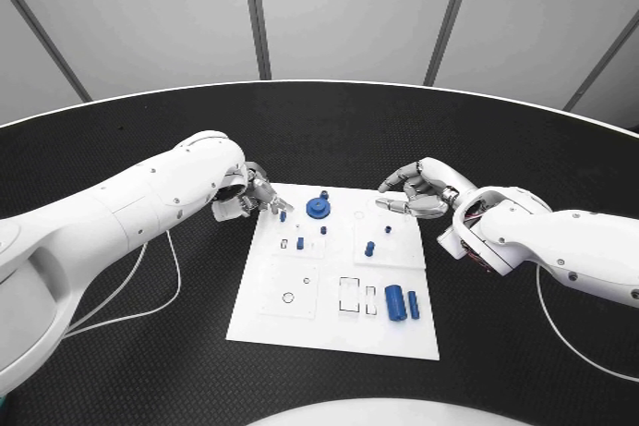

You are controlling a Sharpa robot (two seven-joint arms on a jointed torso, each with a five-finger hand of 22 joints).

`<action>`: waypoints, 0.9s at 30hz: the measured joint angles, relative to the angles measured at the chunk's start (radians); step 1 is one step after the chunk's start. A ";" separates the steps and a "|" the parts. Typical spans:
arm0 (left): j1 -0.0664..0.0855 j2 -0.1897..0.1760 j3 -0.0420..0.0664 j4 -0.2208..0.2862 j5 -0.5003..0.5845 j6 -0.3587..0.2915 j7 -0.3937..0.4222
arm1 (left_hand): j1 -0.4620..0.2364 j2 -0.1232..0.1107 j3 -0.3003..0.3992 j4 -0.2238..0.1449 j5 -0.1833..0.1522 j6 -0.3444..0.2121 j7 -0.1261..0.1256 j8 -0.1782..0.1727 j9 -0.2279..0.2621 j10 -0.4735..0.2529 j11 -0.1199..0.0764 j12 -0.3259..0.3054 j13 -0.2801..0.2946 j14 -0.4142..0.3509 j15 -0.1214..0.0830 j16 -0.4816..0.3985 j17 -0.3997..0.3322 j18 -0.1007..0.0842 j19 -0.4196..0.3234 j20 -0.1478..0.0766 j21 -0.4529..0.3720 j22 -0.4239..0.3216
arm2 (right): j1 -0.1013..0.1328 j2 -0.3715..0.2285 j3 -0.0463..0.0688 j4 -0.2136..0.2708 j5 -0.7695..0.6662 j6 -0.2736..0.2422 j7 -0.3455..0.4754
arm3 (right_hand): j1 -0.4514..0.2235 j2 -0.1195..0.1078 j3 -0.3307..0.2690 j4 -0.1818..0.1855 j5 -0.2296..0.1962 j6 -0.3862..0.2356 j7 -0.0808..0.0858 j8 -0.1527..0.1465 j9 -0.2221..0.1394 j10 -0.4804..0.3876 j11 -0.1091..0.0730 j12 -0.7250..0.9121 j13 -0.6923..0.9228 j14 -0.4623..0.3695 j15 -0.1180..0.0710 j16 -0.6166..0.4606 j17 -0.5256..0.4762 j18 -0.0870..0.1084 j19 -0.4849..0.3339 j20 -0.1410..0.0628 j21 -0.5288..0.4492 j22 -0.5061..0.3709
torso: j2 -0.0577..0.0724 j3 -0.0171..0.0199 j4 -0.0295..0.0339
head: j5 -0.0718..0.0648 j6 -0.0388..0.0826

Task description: Assemble the parts on the task board

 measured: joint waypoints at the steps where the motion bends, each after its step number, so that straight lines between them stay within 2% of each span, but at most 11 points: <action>1: 0.000 0.000 0.000 0.000 0.000 0.000 -0.001 | 0.000 0.000 0.000 0.000 0.000 0.000 0.000 0.000 0.000 0.000 0.000 0.000 0.000 0.000 0.000 0.000 0.000 0.000 0.000 0.000 0.000 0.000 | 0.000 0.000 0.000 0.000 0.000 0.000 0.000 | -0.003 -0.003 0.000 0.000 0.000 0.000 0.000 0.000 0.000 0.000 0.000 0.000 0.000 0.000 0.000 0.000 0.000 0.000 0.000 0.000 0.000 0.000 | 0.000 0.0000 -0.0001 | 0.000 0.000; 12: 0.000 0.007 0.000 -0.004 0.000 0.007 -0.009 | 0.007 0.007 -0.003 -0.003 0.000 0.008 0.000 0.000 -0.004 0.000 0.000 0.005 0.004 0.000 0.000 0.000 0.000 0.000 0.000 0.000 0.000 0.004 | 0.000 0.001 0.000 0.001 0.000 0.001 0.000 | -0.004 -0.004 0.000 0.000 0.000 0.000 0.000 0.000 0.000 0.000 0.000 0.000 0.000 0.000 0.000 0.000 0.000 0.000 0.000 0.000 0.000 0.000 | 0.000 0.0000 -0.0003 | -0.001 -0.002; 19: 0.000 0.012 0.000 -0.012 0.000 0.010 -0.008 | 0.025 0.025 -0.003 -0.003 0.000 0.011 -0.003 0.000 -0.010 0.000 0.000 0.005 0.005 0.000 0.000 0.000 0.000 0.000 0.000 0.000 0.005 0.007 | 0.000 0.001 0.000 0.002 0.000 0.001 -0.001 | -0.004 -0.004 0.000 0.000 0.000 0.000 0.000 0.000 0.000 0.000 0.000 0.000 0.000 0.000 0.000 0.000 0.000 0.000 0.000 0.000 0.000 0.000 | 0.001 0.0000 -0.0007 | -0.002 -0.005; 27: 0.000 0.014 0.000 -0.015 0.000 0.011 -0.006 | 0.030 0.030 -0.003 -0.003 0.000 0.015 0.000 0.000 -0.012 0.000 0.000 0.009 0.005 0.000 0.000 0.000 0.000 0.000 0.000 0.000 0.005 0.008 | 0.000 0.002 0.000 0.002 0.000 0.001 -0.001 | -0.004 -0.004 0.000 0.000 0.000 0.000 0.000 0.000 0.000 0.000 0.000 0.000 0.000 0.000 0.000 0.000 0.000 0.000 0.000 0.000 0.000 0.000 | 0.001 0.0000 -0.0006 | -0.004 -0.007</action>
